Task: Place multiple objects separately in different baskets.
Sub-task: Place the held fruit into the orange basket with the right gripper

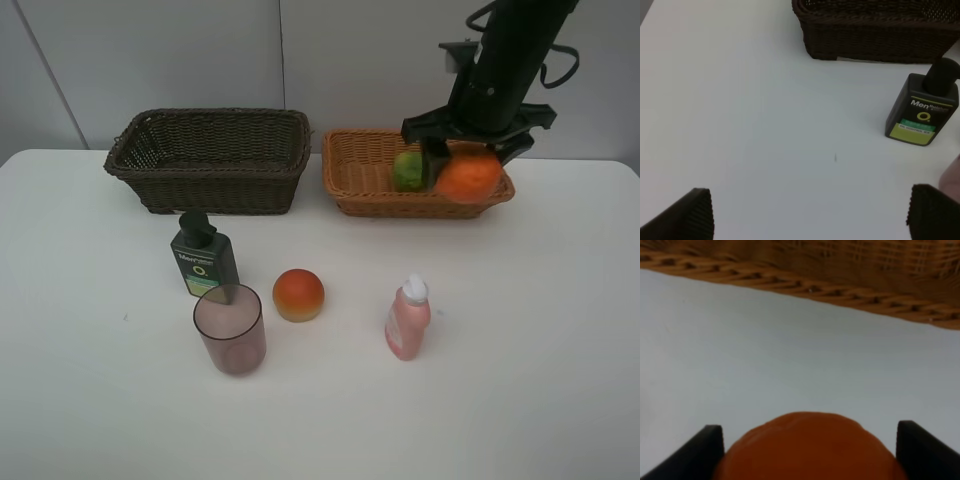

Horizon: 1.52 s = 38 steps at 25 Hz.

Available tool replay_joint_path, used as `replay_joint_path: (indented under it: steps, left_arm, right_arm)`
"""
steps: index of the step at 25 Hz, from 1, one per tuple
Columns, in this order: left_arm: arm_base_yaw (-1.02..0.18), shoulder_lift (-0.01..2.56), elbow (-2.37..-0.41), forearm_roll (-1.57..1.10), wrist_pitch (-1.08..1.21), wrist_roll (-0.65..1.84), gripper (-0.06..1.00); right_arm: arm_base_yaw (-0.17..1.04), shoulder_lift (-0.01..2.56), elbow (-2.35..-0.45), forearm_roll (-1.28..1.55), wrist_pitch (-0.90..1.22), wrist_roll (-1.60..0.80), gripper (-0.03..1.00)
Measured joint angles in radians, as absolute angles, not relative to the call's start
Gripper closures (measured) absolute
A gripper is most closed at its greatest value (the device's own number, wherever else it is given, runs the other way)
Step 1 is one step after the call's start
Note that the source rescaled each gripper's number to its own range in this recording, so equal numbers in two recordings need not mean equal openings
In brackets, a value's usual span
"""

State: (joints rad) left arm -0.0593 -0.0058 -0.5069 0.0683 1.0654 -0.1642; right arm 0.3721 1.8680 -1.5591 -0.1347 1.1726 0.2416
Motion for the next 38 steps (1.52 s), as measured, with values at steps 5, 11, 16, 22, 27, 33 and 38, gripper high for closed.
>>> replay_joint_path:
  steps: [5, 11, 16, 22, 27, 33, 38]
  left_arm:
    - [-0.059, -0.006, -0.507, 0.068, 1.065, -0.164, -0.06]
    - [-0.059, -0.006, -0.507, 0.068, 1.065, -0.164, -0.06]
    - [-0.059, -0.006, -0.507, 0.068, 1.065, -0.164, -0.06]
    - [-0.059, -0.006, -0.507, 0.068, 1.065, -0.164, -0.06]
    - [-0.059, -0.006, -0.507, 0.068, 1.065, -0.164, -0.06]
    - [-0.059, -0.006, -0.507, 0.068, 1.065, -0.164, -0.06]
    - [-0.059, -0.006, -0.507, 0.068, 1.065, -0.164, -0.06]
  right_arm:
    - [0.372, 1.927, -1.685, -0.136, 1.205, 0.242, 0.36]
    - [0.372, 1.981, -1.769, -0.139, 1.201, 0.241, 0.36]
    - [0.372, 2.025, -1.804, -0.14, 1.142, 0.239, 0.36]
    - [0.344, 2.073, -1.809, -0.174, 1.049, 0.239, 0.36]
    - [0.273, 2.109, -1.809, -0.197, 1.012, 0.239, 0.36]
    - [0.22, 2.158, -1.81, -0.204, 0.943, 0.239, 0.36]
    - [0.219, 2.219, -1.81, -0.218, 0.894, 0.239, 0.36]
